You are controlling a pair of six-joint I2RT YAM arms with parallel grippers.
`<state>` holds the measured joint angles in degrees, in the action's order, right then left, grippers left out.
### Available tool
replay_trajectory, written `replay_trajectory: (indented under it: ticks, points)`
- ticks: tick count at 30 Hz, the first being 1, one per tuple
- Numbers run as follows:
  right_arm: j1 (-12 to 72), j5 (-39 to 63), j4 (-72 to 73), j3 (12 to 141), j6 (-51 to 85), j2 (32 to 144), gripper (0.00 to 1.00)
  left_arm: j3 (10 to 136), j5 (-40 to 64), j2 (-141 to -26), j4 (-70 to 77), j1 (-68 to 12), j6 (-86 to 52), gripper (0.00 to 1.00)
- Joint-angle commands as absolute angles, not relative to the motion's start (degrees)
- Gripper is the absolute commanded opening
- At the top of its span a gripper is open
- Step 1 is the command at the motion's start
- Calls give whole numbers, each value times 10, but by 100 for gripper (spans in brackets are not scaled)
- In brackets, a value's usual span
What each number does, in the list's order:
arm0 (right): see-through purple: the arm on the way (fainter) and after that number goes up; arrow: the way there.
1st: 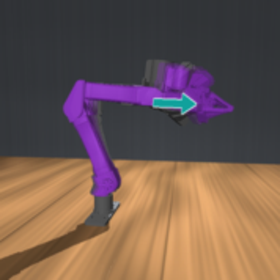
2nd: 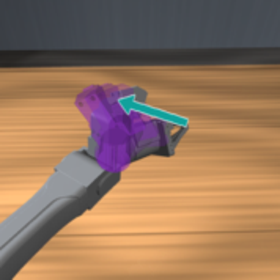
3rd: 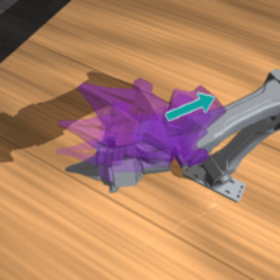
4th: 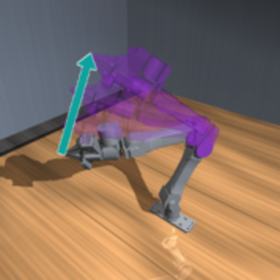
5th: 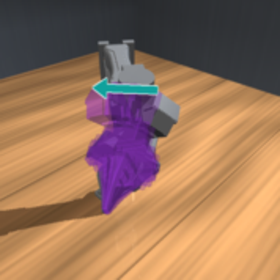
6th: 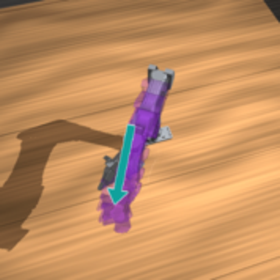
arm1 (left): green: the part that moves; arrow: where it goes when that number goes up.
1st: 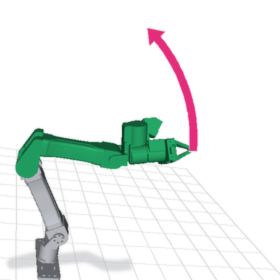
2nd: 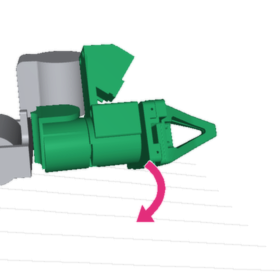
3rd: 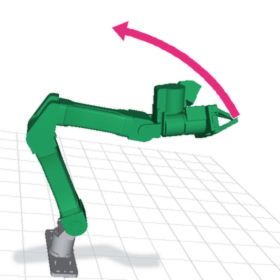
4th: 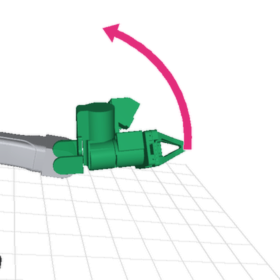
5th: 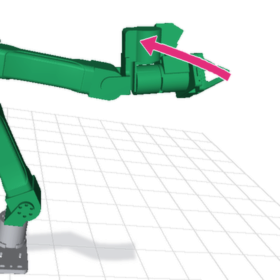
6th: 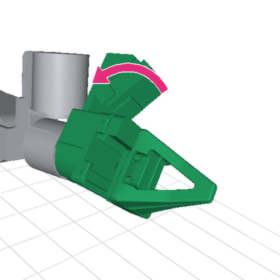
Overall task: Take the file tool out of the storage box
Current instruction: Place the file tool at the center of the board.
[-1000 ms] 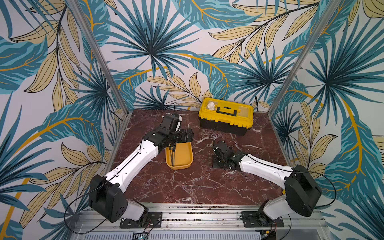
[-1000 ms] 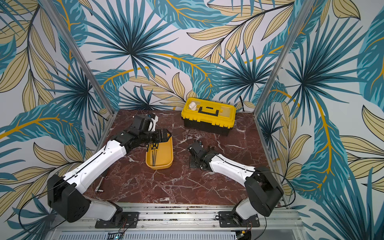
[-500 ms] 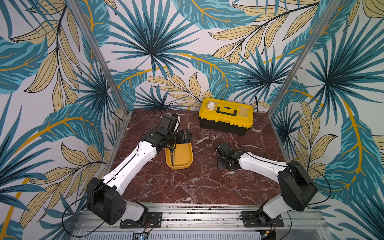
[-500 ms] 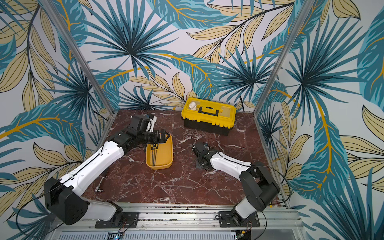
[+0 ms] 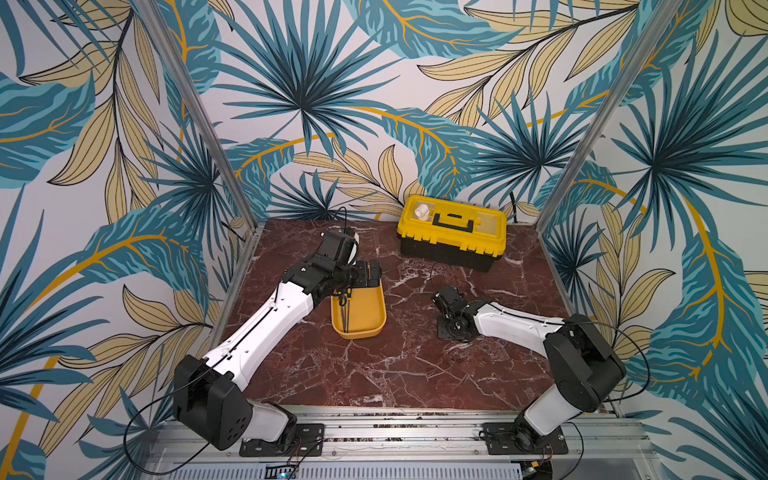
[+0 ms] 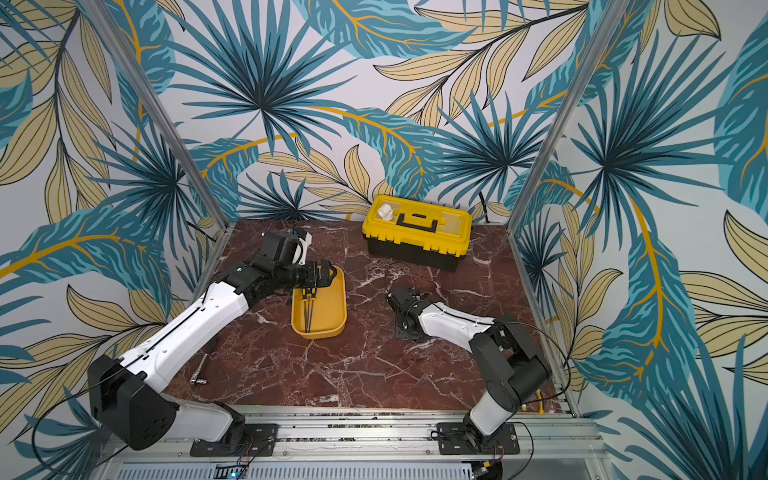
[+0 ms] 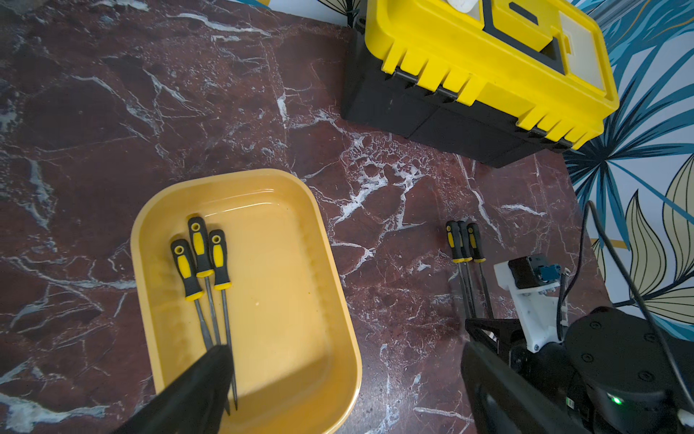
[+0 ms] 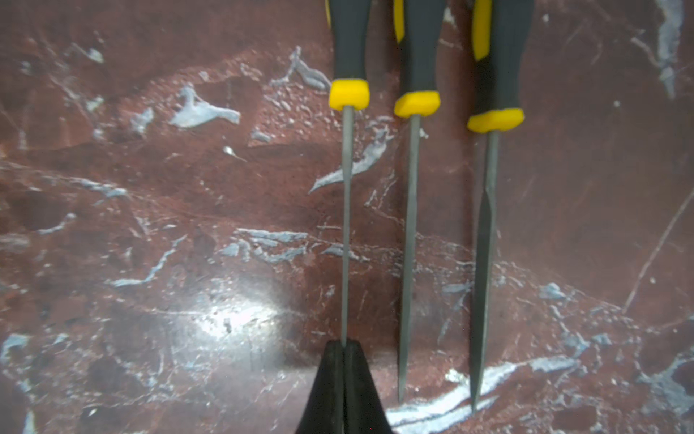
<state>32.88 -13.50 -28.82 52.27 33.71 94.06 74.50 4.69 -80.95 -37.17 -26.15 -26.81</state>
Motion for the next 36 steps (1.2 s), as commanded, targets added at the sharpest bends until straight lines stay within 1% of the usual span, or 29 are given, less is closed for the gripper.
replay_trajectory:
  ticks: [1,9,19,21,23,25,27,30,33,34,36]
  points:
    - [325,-138,-295,513,323,950,0,731,36,-807,-379,-258,-258,100]
    - [320,-134,-292,517,317,961,0,726,29,-813,-379,-258,-256,100]
    - [320,-126,-285,517,318,973,0,734,-18,-843,-389,-252,-252,100]
    - [321,-123,-283,517,316,974,6,740,-30,-855,-392,-249,-251,100]
    - [320,-120,-282,516,316,973,7,750,-30,-871,-395,-247,-247,99]
    - [321,-121,-282,516,314,971,8,765,-51,-891,-402,-246,-242,97]
    - [320,-118,-282,515,313,967,12,784,-60,-914,-413,-245,-240,94]
    - [320,-115,-282,514,310,959,19,811,-65,-951,-428,-245,-239,93]
    - [320,-109,-284,513,302,940,23,824,-65,-980,-421,-243,-241,92]
    - [320,-107,-286,513,299,933,25,829,-64,-989,-421,-242,-242,91]
    - [320,-95,-286,512,291,910,32,839,-65,-1008,-421,-240,-245,89]
